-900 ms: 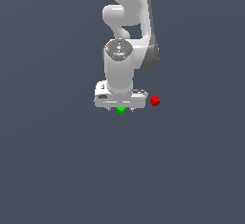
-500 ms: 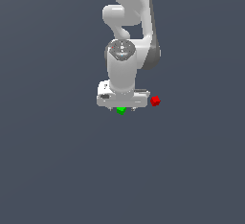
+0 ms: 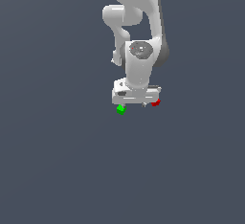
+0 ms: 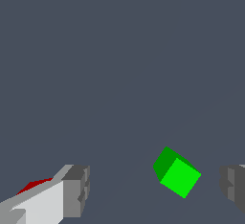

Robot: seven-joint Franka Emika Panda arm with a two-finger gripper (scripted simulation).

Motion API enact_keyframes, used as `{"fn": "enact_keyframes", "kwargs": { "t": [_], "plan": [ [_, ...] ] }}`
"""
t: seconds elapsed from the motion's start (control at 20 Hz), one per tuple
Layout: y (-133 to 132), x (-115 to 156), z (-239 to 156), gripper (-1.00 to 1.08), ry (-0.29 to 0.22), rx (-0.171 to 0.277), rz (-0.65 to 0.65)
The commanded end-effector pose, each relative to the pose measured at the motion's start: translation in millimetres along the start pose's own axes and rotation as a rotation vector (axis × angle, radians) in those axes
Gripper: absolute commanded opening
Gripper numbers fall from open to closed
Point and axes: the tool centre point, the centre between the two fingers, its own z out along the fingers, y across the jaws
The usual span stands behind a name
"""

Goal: Stack the red cube on top of the green cube.

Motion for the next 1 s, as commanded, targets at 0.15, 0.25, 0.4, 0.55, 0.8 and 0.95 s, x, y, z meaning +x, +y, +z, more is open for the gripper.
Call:
{"fn": "enact_keyframes", "kwargs": {
  "t": [0.15, 0.25, 0.4, 0.55, 0.8, 0.95],
  "plan": [
    [-55.4, -35.5, 22.9, 1.0, 0.011, 0.0, -0.074],
    [-74.5, -48.9, 31.2, 1.0, 0.015, 0.0, -0.099],
    [-100.0, -67.6, 42.7, 1.0, 0.02, 0.0, -0.134],
    [-121.2, -83.8, 52.7, 1.0, 0.024, 0.0, -0.163],
    [-144.0, -101.7, 63.9, 1.0, 0.029, -0.001, -0.195],
    [-149.9, -105.9, 67.0, 1.0, 0.03, -0.002, -0.203]
  ]
}}
